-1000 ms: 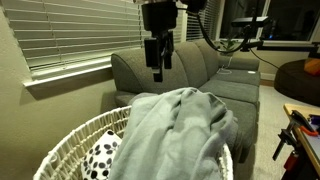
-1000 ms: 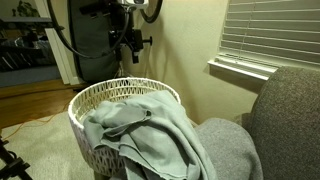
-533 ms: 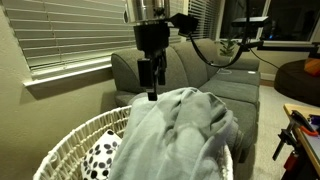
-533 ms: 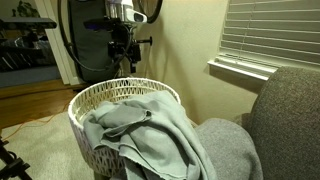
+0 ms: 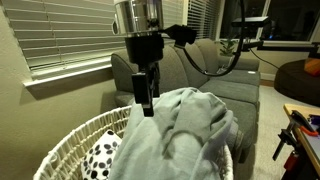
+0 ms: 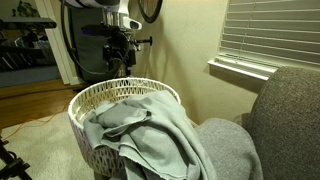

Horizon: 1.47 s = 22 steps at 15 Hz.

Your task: Put the green blanket in the basket on the couch

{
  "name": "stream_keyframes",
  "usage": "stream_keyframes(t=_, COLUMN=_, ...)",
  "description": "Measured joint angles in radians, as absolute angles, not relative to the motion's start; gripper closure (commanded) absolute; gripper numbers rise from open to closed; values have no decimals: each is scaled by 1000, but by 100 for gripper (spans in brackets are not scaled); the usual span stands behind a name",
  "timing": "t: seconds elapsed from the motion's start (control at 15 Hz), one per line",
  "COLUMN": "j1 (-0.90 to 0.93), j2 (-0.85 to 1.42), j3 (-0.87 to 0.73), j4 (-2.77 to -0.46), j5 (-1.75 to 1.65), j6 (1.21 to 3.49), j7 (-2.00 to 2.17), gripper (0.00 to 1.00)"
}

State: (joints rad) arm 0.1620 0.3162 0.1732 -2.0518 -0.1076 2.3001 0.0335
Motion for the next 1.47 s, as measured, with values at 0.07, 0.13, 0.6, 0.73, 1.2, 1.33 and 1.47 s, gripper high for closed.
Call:
stream_keyframes(t=0.07, j1=165, j2=323, j3=173, j4=-2051, j5=-110, j6=2305, j7=16, gripper=0)
stream_keyframes(t=0.13, j1=167, j2=329, j3=173, j4=-2051, j5=-112, j6=2309, j7=-1, gripper=0)
stream_keyframes(t=0.6, j1=169, j2=373, j3=173, j4=-2053, j5=-118, j6=2318, j7=-60, gripper=0)
stream_keyframes(t=0.73, j1=169, j2=386, j3=173, j4=-2058, j5=-118, j6=2326, j7=-66, gripper=0)
stream_keyframes(t=1.2, j1=169, j2=434, j3=172, j4=-2080, j5=-118, j6=2380, j7=-82, gripper=0)
stream_keyframes(t=1.33, j1=169, j2=438, j3=169, j4=-2089, j5=-121, j6=2397, j7=-84, gripper=0)
stream_keyframes(t=1.47, j1=169, j2=438, j3=165, j4=-2099, j5=-128, j6=2413, j7=-85, gripper=0)
